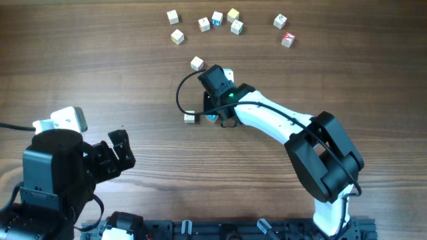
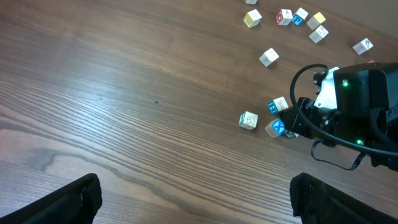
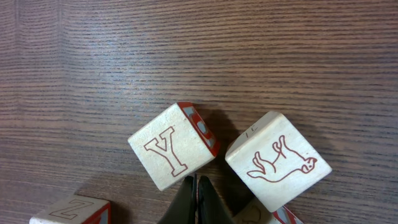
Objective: Form a circle
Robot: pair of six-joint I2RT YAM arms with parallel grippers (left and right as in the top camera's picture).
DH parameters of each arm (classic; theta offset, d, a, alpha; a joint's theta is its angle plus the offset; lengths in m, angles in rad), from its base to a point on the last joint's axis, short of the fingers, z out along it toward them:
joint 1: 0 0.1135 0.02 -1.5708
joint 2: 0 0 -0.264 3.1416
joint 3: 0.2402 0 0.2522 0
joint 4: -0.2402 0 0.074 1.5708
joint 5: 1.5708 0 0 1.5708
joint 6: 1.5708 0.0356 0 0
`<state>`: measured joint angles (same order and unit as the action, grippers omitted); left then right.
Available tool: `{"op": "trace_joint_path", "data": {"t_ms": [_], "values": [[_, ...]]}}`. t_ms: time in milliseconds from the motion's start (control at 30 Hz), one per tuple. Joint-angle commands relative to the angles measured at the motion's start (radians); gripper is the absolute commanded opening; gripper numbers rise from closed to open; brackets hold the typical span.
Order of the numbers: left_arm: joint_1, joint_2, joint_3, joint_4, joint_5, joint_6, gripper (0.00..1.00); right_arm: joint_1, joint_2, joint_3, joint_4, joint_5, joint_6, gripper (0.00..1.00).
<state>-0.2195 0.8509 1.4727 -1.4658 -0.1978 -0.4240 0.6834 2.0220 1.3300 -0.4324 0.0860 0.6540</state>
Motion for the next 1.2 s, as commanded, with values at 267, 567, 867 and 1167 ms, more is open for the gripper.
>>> {"op": "trace_joint_path", "data": {"t_ms": [267,567,867,1167], "values": [[0.006,-0.001,-0.001,0.002,-0.013,-0.006,1.0,-0.005,0.016,-0.014,-0.01,-0.055,-0.001,0.05],[0.007,-0.001,-0.001,0.002,-0.013,-0.006,1.0,-0.005,0.016,-0.014,-0.014,-0.058,-0.004,0.05],[0.006,-0.001,-0.001,0.002,-0.013,-0.006,1.0,-0.005,-0.013,-0.013,0.01,-0.061,-0.1,0.05],[0.006,-0.001,-0.001,0.002,-0.013,-0.006,1.0,-0.005,-0.084,-0.013,-0.027,-0.058,-0.104,0.04]]}}
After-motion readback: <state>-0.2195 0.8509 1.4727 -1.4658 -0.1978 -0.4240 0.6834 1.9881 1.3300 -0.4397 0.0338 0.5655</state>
